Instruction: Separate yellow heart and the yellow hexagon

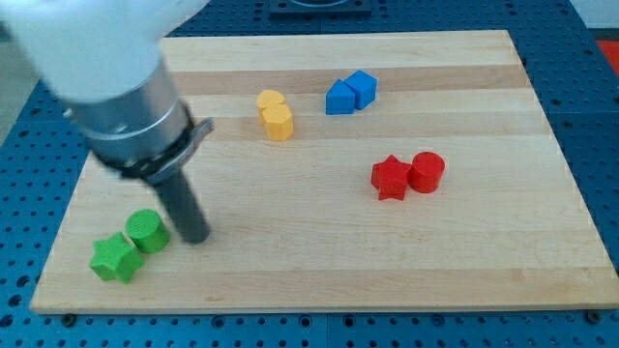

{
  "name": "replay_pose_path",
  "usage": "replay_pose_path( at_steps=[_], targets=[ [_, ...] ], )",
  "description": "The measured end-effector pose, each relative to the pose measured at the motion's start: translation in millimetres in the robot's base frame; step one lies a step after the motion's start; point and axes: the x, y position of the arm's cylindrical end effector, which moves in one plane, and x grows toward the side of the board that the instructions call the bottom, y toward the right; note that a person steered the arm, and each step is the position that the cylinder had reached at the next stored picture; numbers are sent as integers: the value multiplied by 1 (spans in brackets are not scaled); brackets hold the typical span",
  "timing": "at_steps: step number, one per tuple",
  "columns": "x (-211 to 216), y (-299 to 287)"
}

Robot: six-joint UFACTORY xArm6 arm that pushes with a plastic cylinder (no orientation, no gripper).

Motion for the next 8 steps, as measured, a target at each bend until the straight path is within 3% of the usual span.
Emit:
replay_pose_path(
  at_steps=[2,3,5,8],
  targets=[
    [-178,-39],
    [-208,18],
    [-215,101],
    [-207,97]
  ],
)
